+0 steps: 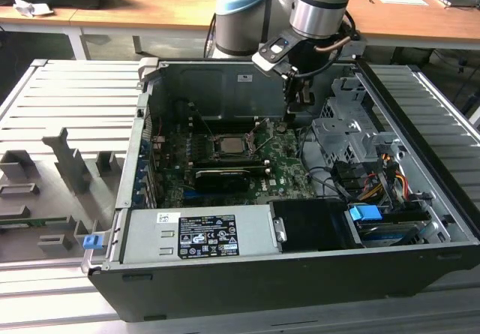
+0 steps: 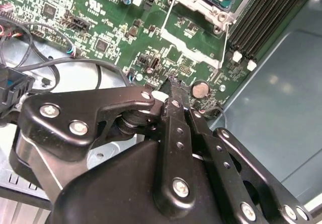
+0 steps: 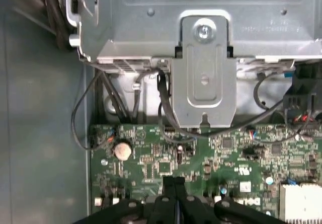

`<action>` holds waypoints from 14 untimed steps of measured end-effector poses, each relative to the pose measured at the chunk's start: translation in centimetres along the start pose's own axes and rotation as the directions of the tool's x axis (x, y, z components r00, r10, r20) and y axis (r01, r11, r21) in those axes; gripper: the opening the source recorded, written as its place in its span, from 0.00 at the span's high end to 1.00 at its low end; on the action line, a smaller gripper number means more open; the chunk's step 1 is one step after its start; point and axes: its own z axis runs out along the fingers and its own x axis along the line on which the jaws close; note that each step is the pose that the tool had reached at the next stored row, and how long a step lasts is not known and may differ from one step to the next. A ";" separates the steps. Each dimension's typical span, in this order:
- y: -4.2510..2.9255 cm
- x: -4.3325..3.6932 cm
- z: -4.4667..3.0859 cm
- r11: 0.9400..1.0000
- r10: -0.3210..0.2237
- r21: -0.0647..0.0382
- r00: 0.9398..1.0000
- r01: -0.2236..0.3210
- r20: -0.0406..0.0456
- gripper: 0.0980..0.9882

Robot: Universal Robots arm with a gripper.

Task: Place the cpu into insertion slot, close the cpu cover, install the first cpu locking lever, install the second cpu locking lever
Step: 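Close the cpu cover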

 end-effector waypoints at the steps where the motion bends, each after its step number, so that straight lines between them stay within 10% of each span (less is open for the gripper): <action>1: 0.03 0.00 0.03 1.000 0.000 0.001 1.000 0.000 0.000 0.99; 14: 0.05 0.74 1.28 1.000 -0.026 0.002 1.000 0.026 0.001 0.99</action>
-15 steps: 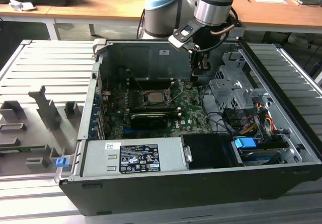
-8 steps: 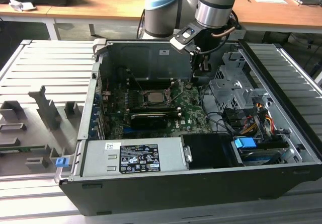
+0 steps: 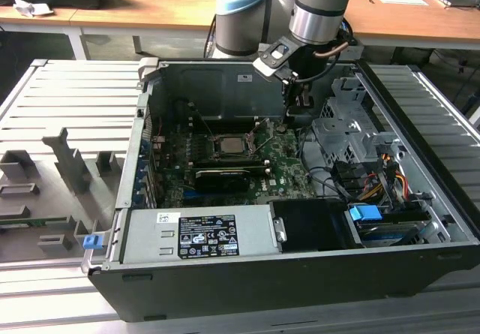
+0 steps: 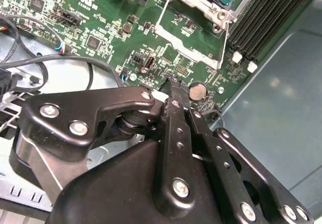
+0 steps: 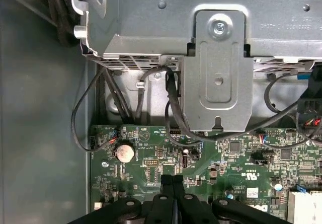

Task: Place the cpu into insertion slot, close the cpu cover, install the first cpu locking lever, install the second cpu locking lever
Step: 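Close the cpu cover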

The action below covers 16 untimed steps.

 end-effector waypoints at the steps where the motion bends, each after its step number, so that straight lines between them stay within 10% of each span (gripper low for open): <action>1: 0.00 0.03 0.03 1.000 -0.002 0.000 1.000 0.002 0.000 0.99; 16: 0.03 0.20 0.21 1.000 -0.029 0.000 1.000 0.029 -0.006 0.99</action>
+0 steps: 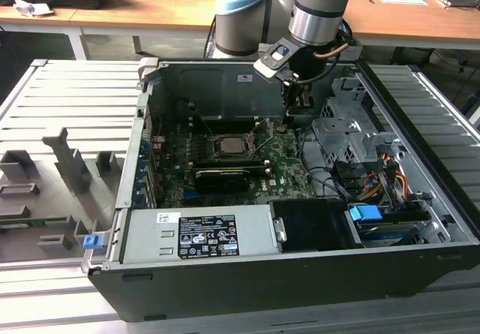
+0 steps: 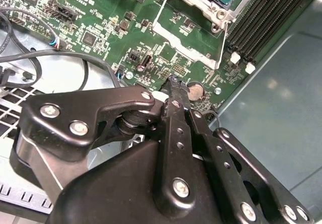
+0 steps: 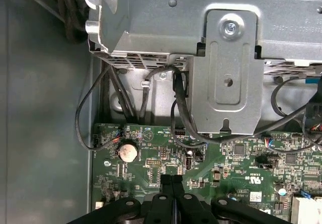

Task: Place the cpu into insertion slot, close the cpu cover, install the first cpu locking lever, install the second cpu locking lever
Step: 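Close the cpu cover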

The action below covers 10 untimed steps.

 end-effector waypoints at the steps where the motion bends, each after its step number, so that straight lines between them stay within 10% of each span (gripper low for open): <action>1: 0.01 0.00 0.00 1.000 -0.002 0.000 1.000 0.002 0.000 0.99; 10: 0.01 0.00 0.31 1.000 -0.015 0.000 1.000 0.015 -0.001 0.99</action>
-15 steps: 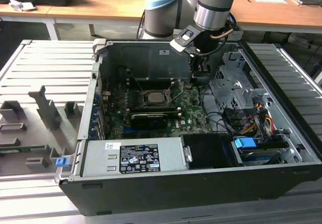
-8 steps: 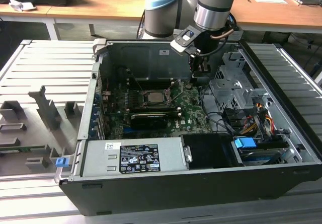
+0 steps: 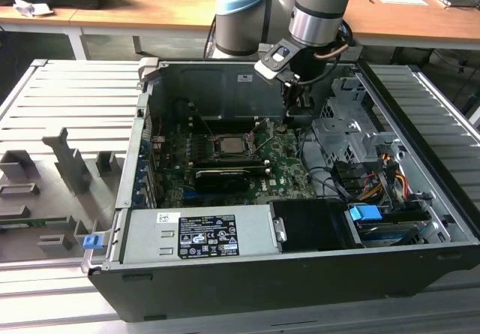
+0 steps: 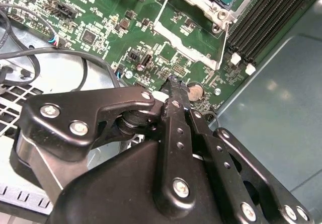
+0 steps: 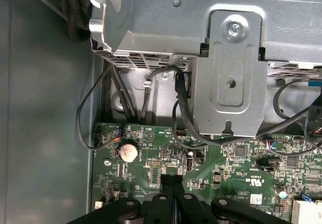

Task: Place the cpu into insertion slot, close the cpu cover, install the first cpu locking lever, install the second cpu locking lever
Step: 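Close the cpu cover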

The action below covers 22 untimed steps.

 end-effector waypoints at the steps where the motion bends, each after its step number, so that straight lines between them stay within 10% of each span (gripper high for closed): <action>1: -0.05 0.00 0.15 1.000 0.000 0.000 1.000 0.000 0.000 0.99; 11: -2.54 0.14 1.11 1.000 -0.002 0.000 1.000 0.002 0.000 0.99; 17: -6.46 0.40 1.65 1.000 -0.002 0.000 1.000 0.002 0.000 0.99; 22: -8.28 0.50 2.41 1.000 -0.002 0.000 1.000 0.002 0.000 0.99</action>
